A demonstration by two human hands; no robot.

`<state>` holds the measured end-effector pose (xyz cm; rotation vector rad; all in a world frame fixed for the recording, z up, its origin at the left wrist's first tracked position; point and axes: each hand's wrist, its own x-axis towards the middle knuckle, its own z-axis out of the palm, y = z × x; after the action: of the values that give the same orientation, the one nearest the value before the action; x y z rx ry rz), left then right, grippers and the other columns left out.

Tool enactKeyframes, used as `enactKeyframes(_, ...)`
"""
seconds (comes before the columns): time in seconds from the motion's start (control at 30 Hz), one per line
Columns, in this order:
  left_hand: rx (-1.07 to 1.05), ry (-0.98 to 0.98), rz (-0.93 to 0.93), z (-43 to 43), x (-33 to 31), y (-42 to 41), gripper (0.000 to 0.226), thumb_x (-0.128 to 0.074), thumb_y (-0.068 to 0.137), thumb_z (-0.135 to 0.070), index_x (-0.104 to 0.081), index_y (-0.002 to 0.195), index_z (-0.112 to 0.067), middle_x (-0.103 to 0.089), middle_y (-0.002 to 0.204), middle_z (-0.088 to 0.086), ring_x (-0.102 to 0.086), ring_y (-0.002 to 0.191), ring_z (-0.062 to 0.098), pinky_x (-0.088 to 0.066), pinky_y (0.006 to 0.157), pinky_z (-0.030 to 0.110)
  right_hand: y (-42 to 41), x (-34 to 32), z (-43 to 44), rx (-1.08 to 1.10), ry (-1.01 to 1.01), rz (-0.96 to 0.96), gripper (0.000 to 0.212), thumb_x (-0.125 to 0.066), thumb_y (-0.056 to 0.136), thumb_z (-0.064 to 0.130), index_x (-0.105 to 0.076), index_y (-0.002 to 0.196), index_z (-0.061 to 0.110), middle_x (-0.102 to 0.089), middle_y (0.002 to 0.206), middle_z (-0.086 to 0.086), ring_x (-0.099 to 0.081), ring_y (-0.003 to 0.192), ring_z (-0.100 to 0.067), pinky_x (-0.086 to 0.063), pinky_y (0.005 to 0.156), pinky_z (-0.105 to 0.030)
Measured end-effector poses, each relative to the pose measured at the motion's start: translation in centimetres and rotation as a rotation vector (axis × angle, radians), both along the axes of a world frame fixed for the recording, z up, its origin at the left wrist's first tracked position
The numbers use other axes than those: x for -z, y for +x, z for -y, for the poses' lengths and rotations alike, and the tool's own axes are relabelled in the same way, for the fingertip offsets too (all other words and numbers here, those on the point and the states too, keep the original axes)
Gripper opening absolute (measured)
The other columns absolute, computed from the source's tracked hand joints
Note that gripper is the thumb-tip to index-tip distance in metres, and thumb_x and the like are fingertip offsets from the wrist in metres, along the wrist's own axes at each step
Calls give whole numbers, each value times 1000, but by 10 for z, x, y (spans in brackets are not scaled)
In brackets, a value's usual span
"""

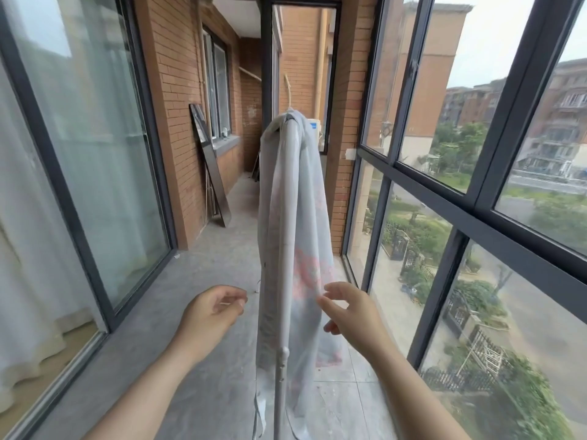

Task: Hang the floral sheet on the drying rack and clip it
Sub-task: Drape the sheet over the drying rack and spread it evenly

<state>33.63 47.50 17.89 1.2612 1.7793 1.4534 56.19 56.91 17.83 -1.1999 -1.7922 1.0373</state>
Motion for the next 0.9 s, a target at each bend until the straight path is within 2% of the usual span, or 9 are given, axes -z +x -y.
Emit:
enactKeyframes(0.07, 24, 3, -9, -6, -5, 0, 14, -61, 90, -4, -70, 96, -13, -72, 96, 2, -67, 91, 19, -55, 79, 31, -9, -6, -3, 4, 42, 35, 8, -61, 89, 20, -65, 90, 13, -67, 95, 6, -67, 51, -14, -50, 48, -24)
enactKeyframes(0.13, 37, 7, -4, -11, -8, -3, 15, -61, 90, -6, -70, 95, -16, -72, 96, -1, -67, 92, 18, -54, 83, 37, -11, -10, -9, 29, 77, 62, 19, -57, 89, 13, -61, 72, 6, -65, 75, 0, -67, 50, -17, -52, 52, -33)
enactKeyframes(0.2, 57, 6, 4, -15, -9, -8, 14, -61, 90, -6, -69, 96, -16, -71, 97, -3, -68, 92, 18, -54, 83, 37, -7, -10, -15, 87, 30, -12, 21, -53, 92, 8, -57, 73, 1, -58, 65, -6, -68, 51, -24, -54, 50, -35)
enactKeyframes(0.37, 106, 7, -12, -29, -7, -12, 14, -65, 88, -10, -69, 93, -22, -71, 95, -12, -68, 92, 15, -57, 82, 32, 17, -7, -17, 325, -64, -250, 19, -48, 96, 13, -52, 78, 7, -65, 76, -22, -69, 65, -30, -55, 62, -39)
enactKeyframes(0.47, 107, 24, 23, -42, -2, -8, 20, -71, 83, -11, -64, 101, -19, -68, 104, -6, -67, 94, 18, -55, 88, 41, 26, -18, -4, 338, 39, -117, 26, -59, 93, 32, -48, 82, 11, -51, 75, -2, -52, 69, -19, -40, 57, -27)
enactKeyframes(0.6, 171, 50, -24, -58, -1, 2, 33, -73, 81, -13, -57, 102, -32, -65, 113, -4, -64, 98, 16, -51, 91, 38, 31, -23, 11, 290, 106, 27, 56, -81, 64, 55, -46, 95, 23, -55, 88, 3, -55, 77, -12, -42, 60, -26)
enactKeyframes(0.77, 63, 39, -167, -78, -1, 1, 54, -71, 83, -25, -46, 130, -28, -45, 125, -13, -48, 113, 11, -45, 98, 36, 33, -25, 17, 381, 254, 295, 54, -80, 66, 44, -38, 91, 20, -50, 87, 7, -51, 76, -13, -39, 58, -29)
enactKeyframes(0.83, 94, 9, -163, -83, -1, -1, 39, -70, 84, -27, -55, 119, -27, -56, 117, -10, -54, 106, 11, -46, 90, 31, 33, -23, 19, 390, 295, 319, 41, -70, 76, 35, -34, 86, 18, -50, 81, 2, -50, 73, -20, -36, 56, -31)
enactKeyframes(0.9, 119, -10, -226, -84, -2, 0, 5, -67, 86, -25, -62, 86, -25, -64, 88, -8, -59, 82, 8, -44, 70, 21, 33, -21, 21, 372, 311, 307, 26, -60, 83, 28, -36, 88, 18, -52, 83, 0, -50, 74, -21, -37, 58, -33)
